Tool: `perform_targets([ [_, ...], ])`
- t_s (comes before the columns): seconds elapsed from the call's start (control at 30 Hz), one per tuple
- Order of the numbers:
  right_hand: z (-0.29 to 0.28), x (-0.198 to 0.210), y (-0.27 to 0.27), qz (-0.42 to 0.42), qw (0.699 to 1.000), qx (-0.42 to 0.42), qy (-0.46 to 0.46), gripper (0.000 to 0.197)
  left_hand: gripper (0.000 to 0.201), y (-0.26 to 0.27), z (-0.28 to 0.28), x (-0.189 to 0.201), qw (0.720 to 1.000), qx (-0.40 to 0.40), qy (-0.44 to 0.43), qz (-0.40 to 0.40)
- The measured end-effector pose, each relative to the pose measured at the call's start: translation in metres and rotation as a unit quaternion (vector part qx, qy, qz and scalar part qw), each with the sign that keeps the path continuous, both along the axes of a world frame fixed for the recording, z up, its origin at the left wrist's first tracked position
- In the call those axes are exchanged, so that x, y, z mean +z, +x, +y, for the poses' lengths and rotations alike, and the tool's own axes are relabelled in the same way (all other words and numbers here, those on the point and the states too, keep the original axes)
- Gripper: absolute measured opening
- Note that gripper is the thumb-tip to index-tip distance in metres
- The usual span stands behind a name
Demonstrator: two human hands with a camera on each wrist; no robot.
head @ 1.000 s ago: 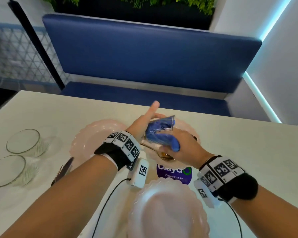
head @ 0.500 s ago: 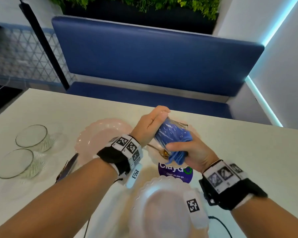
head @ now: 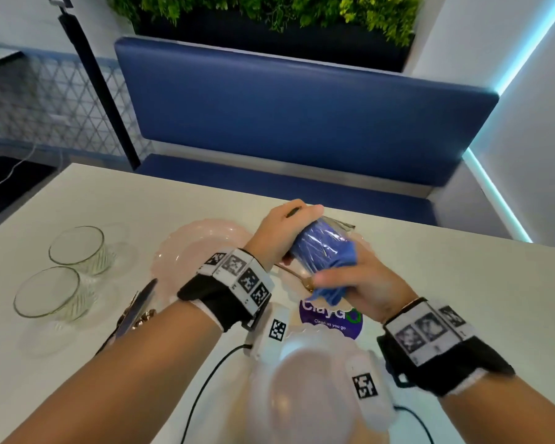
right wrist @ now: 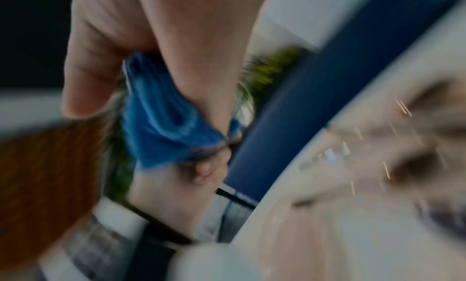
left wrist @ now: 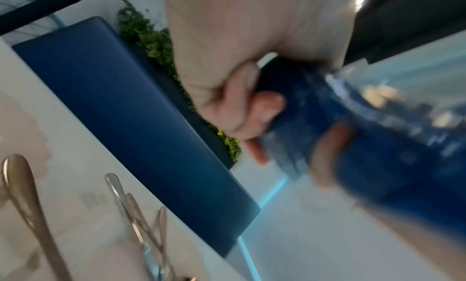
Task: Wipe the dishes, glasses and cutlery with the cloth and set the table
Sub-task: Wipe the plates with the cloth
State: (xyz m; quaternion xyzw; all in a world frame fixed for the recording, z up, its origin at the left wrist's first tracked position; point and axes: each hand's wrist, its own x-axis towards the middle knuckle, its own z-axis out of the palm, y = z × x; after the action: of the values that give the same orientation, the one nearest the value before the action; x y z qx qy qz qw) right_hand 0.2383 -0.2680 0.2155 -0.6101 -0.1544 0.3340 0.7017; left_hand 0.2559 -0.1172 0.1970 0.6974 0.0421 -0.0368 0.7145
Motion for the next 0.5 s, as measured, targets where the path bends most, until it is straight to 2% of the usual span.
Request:
perform_targets([
  [0.03,-0.002,0.0,-0.001,0.093,0.991,-0.028,0.094,0.036,0.022,-0.004,-0.001,-0.001,0.999,-0.004,-0.007,-0.036],
  [0.07,-0.003,-0.001,-0.001,0.141,0.977,-0.043,0.152,0.03,0.018,-0.008,-0.003,-0.003,0.998,-0.005,-0.005,-0.061],
  [0.1,-0.001,-0.001,-0.002,0.15,0.971,-0.039,0.18,0.031,0.015,-0.012,-0.004,-0.006,0.997,-0.008,0.0,-0.072],
  [0.17,0.003,-0.002,-0.008,0.109,0.981,-0.026,0.158,0.042,0.014,-0.02,-0.004,-0.013,0.997,-0.042,-0.002,-0.061],
  [0.23,0.004,-0.006,-0.013,-0.006,1.0,-0.019,0.022,0.043,0.024,-0.024,0.004,-0.016,0.995,-0.1,-0.007,0.004],
  [0.27,0.003,-0.009,-0.015,-0.091,0.993,-0.011,-0.075,0.044,0.034,-0.027,0.008,-0.014,0.991,-0.124,-0.003,0.052],
  [0.3,0.002,-0.011,-0.018,-0.168,0.97,0.004,-0.174,0.049,0.041,-0.029,0.012,-0.011,0.987,-0.135,0.001,0.089],
  [0.33,0.002,-0.013,-0.02,-0.233,0.943,0.025,-0.235,0.057,0.043,-0.03,0.014,-0.008,0.986,-0.126,-0.002,0.108],
  [0.37,0.003,-0.014,-0.022,-0.266,0.932,0.039,-0.242,0.065,0.042,-0.031,0.014,-0.005,0.989,-0.1,-0.007,0.112],
  [0.4,0.006,-0.014,-0.023,-0.267,0.937,0.046,-0.219,0.067,0.04,-0.033,0.013,-0.003,0.992,-0.068,-0.014,0.102],
  [0.43,0.009,-0.012,-0.025,-0.215,0.963,0.048,-0.154,0.062,0.036,-0.035,0.011,-0.002,0.996,-0.038,-0.024,0.079],
  [0.47,0.012,-0.008,-0.027,-0.122,0.99,0.045,-0.059,0.054,0.03,-0.039,0.009,-0.002,0.998,-0.017,-0.031,0.047],
  [0.5,0.014,-0.006,-0.028,-0.028,0.998,0.042,0.045,0.047,0.025,-0.044,0.007,-0.002,0.999,-0.003,-0.032,0.015],
])
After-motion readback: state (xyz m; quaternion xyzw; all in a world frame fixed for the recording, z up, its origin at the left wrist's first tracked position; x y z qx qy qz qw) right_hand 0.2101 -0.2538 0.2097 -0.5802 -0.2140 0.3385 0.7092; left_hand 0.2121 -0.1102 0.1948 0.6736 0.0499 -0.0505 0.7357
